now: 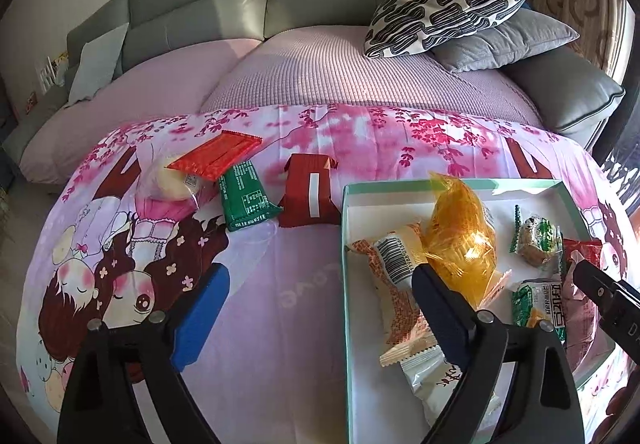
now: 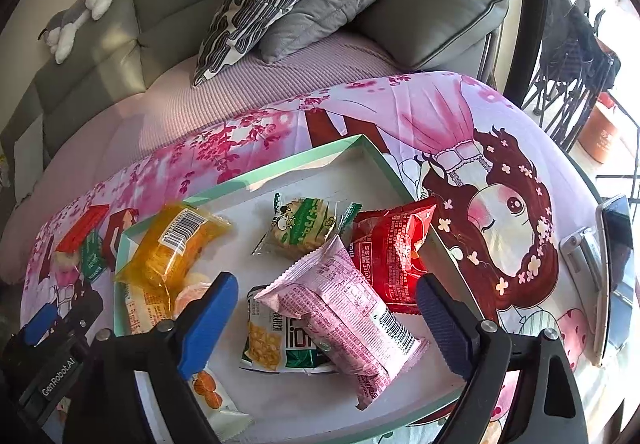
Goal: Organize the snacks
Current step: 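Withdraw both open tools from the tray toward the remaining snacks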
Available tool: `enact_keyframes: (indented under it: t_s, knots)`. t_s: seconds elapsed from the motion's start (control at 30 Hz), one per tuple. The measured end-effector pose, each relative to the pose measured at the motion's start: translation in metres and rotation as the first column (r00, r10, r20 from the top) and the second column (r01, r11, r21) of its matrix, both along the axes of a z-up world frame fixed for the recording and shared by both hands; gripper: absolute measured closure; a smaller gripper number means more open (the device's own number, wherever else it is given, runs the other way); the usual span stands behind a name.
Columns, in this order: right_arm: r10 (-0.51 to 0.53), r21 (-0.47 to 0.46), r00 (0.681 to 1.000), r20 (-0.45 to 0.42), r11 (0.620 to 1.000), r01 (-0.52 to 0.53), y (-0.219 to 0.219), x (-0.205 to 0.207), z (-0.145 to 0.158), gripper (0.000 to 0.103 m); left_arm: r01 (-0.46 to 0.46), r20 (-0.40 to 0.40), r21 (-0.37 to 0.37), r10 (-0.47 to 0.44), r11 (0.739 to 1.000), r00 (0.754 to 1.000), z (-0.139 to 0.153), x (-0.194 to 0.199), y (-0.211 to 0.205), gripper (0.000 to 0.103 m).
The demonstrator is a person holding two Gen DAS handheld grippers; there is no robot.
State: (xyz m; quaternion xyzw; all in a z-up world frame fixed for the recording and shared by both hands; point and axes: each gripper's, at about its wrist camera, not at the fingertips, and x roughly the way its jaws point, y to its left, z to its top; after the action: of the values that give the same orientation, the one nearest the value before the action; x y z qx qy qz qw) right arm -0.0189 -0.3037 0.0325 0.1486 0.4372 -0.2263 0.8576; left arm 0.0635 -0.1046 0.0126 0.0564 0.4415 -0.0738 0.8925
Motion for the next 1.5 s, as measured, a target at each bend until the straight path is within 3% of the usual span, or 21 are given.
enact_keyframes:
  t_s: [0.13,0.2,0.47,0.8,1.23,1.4,1.5]
  knots:
    - [0.008,-0.003,1.0,-0.001,1.0,-0.008,0.001,0.001,-0.001,0.008,-0.013,0.004,0.001,0.013,1.0,1.0,-0.001,0.001,0.002,0.008]
    - [0.01,-0.005,1.0,-0.004,1.0,-0.01,0.002,0.001,-0.002,0.0,-0.023,0.004,-0.005,0.023,1.0,1.0,-0.002,0.001,0.004,0.008]
    - [0.03,-0.025,1.0,0.007,0.999,-0.03,0.005,0.003,-0.001,0.0,-0.076,-0.02,-0.038,0.075,0.996,0.997,-0.004,0.005,0.014,0.008]
    - [0.086,-0.033,0.996,0.023,0.996,-0.085,0.023,0.011,0.001,0.0,-0.116,0.032,-0.056,0.118,0.992,0.992,0.003,0.007,0.029,0.007]
    - [0.222,-0.044,0.972,0.073,0.975,-0.219,0.077,0.031,0.007,0.0,-0.231,0.081,-0.103,0.24,0.968,0.967,0.009,0.014,0.085,0.005]
    - [0.247,-0.038,0.964,0.094,0.969,-0.245,0.096,0.038,0.005,0.0,-0.231,0.089,-0.121,0.242,0.965,0.966,0.01,0.016,0.1,0.005]
    - [0.257,-0.025,0.962,0.094,0.966,-0.256,0.106,0.044,0.002,0.0,-0.232,0.135,-0.109,0.246,0.967,0.96,0.015,0.015,0.107,0.005]
